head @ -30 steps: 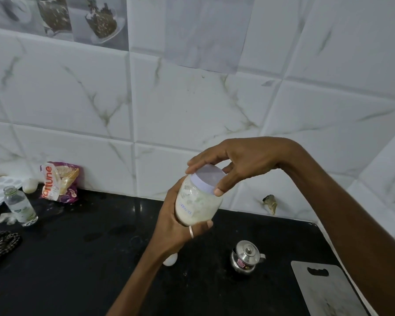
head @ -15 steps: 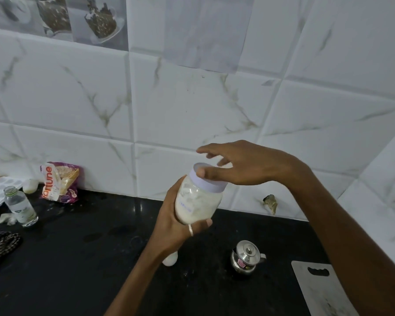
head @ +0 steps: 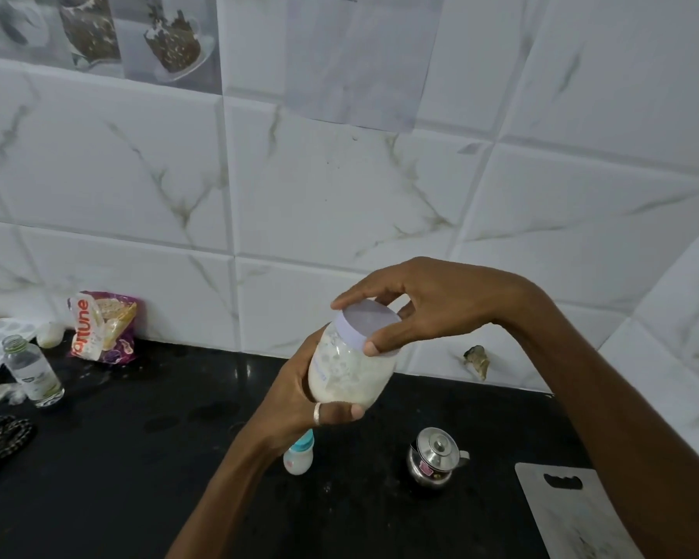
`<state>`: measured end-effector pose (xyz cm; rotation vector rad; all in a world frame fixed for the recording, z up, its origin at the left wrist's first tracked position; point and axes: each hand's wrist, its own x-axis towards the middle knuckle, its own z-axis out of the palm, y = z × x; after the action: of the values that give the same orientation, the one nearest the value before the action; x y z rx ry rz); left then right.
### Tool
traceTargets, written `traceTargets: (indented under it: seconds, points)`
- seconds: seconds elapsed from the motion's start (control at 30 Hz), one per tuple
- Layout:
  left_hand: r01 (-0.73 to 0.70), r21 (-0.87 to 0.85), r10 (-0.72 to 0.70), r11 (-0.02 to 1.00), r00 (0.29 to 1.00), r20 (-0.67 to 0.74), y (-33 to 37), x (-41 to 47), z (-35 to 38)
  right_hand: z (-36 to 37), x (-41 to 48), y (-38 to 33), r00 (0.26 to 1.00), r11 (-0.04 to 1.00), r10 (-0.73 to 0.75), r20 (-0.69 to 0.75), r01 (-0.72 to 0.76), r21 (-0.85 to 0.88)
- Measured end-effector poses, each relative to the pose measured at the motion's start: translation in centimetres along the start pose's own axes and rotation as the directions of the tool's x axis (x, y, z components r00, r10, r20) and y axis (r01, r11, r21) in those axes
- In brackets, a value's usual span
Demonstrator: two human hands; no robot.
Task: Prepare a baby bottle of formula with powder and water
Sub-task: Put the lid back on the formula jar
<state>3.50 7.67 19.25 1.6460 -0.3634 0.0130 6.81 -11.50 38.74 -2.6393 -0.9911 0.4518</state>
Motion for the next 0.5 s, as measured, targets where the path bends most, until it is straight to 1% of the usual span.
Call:
traceTargets:
  seconds: [0.07,0.13,0.2,0.23,0.33,0.37,0.43,0.5]
  points:
    - [-0.039,0.054,0.045,0.998,0.992,-0.117,0.3,0.2,1.0,0.3,0.1,-0.2,0.991,0.995,0.077,-0.108,-0.083,-0.052]
    - [-0.049,0.144,0.083,0.988,0.967,-0.241,-0.4,1.2,2.0,0.8,0.5,-0.2,0.968,0.981,0.143,-0.205,-0.166,-0.102]
    - [0.022,0.244,0.066,0.970,0.935,-0.347,-1.1,2.4,2.5,1.4,0.9,-0.1,0.944,0.964,0.200,-0.261,-0.238,-0.122]
    - [0.045,0.255,0.049,0.966,0.936,-0.349,-1.2,2.8,2.5,1.6,1.0,0.1,0.937,0.957,0.219,-0.273,-0.261,-0.126]
    - [-0.054,0.205,0.116,0.977,0.945,-0.306,-0.5,2.6,2.1,1.4,0.8,0.4,0.936,0.962,0.240,-0.256,-0.264,-0.066]
    - [-0.092,0.159,0.134,0.983,0.952,-0.275,0.2,2.3,2.0,1.1,0.5,0.5,0.945,0.971,0.224,-0.238,-0.237,-0.024]
    - [-0.149,0.054,0.157,0.987,0.965,-0.208,1.4,1.6,1.6,0.5,0.0,0.5,0.973,0.990,0.143,-0.182,-0.137,0.046]
    - [-0.144,-0.008,0.142,0.990,0.981,-0.130,1.8,1.4,1.2,-0.1,-0.6,0.5,0.995,0.997,0.051,-0.088,-0.045,0.069]
